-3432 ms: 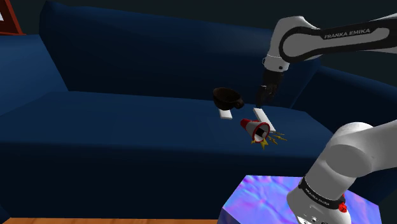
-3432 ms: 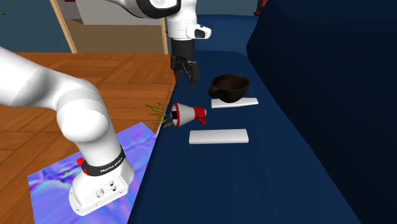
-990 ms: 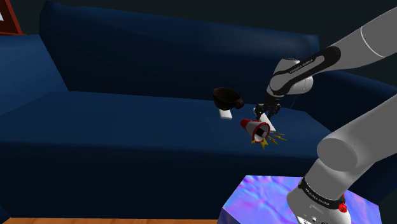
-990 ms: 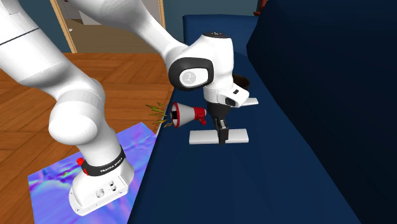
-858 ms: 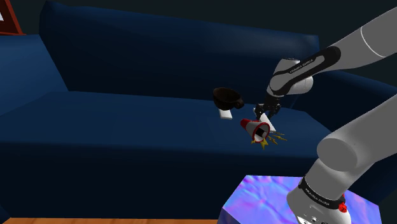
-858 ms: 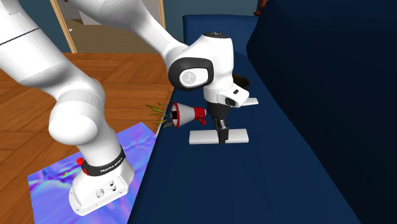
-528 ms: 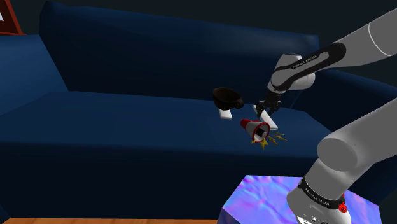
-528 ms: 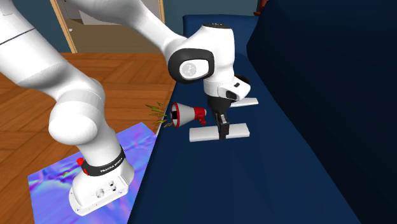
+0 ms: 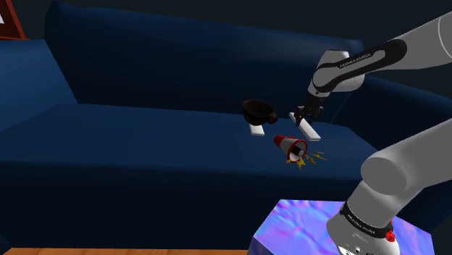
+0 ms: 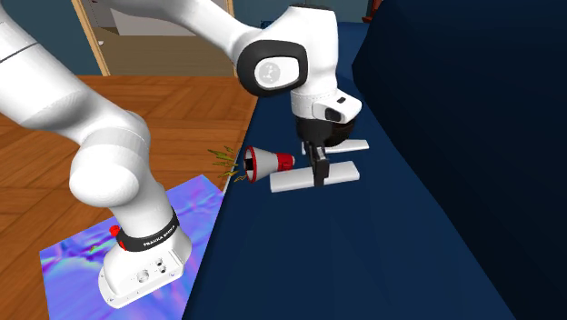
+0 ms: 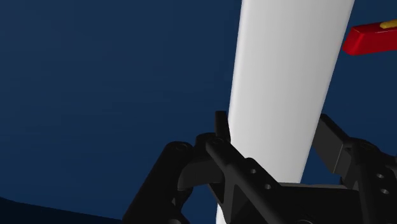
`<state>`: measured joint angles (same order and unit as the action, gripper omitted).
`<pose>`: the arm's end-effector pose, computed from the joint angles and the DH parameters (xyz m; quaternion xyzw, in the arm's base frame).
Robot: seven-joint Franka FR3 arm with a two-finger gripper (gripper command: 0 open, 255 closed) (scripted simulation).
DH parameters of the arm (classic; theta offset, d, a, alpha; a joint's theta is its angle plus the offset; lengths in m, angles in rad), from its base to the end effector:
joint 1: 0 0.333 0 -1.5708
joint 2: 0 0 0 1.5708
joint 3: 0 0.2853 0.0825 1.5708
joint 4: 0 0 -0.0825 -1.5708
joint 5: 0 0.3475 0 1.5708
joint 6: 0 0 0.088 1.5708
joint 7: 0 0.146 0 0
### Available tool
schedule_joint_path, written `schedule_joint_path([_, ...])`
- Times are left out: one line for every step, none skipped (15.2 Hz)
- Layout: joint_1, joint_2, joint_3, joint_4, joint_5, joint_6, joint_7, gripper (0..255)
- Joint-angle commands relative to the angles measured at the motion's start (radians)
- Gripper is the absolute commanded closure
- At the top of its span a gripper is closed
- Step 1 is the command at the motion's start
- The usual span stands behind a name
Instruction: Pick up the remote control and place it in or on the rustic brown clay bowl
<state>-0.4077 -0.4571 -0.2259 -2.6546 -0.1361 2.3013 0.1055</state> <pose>0.3073 -0.2255 0.3481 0.9488 -0.3120 0.0464 0.0154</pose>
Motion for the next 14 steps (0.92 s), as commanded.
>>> schedule_joint_path([-0.002, -0.020, 0.002, 0.016, 0.000, -0.035, -0.002, 255])
schedule_joint_path([-0.002, -0.027, 0.004, 0.024, 0.000, -0.051, -0.002, 255])
schedule_joint_path([-0.002, -0.034, 0.005, 0.033, 0.001, -0.067, -0.002, 255])
schedule_joint_path([-0.002, -0.041, 0.007, 0.042, 0.002, -0.083, -0.001, 255])
schedule_joint_path([-0.001, -0.047, 0.008, 0.051, 0.002, -0.099, -0.001, 255])
schedule_joint_path([-0.001, -0.054, 0.010, 0.061, 0.003, -0.114, -0.001, 255])
schedule_joint_path([-0.001, -0.059, 0.011, 0.070, 0.004, -0.129, -0.001, 255])
schedule_joint_path([-0.001, -0.065, 0.013, 0.080, 0.005, -0.145, -0.001, 255])
schedule_joint_path([-0.001, -0.070, 0.014, 0.090, 0.005, -0.160, -0.002, 255])
schedule_joint_path([0.000, -0.075, 0.016, 0.100, 0.006, -0.175, -0.002, 255])
schedule_joint_path([0.000, -0.079, 0.017, 0.110, 0.007, -0.190, -0.002, 255])
schedule_joint_path([0.000, -0.084, 0.019, 0.121, 0.008, -0.204, -0.002, 255])
schedule_joint_path([0.001, -0.088, 0.020, 0.132, 0.009, -0.219, -0.002, 255])
schedule_joint_path([0.001, -0.091, 0.022, 0.143, 0.010, -0.234, -0.002, 255])
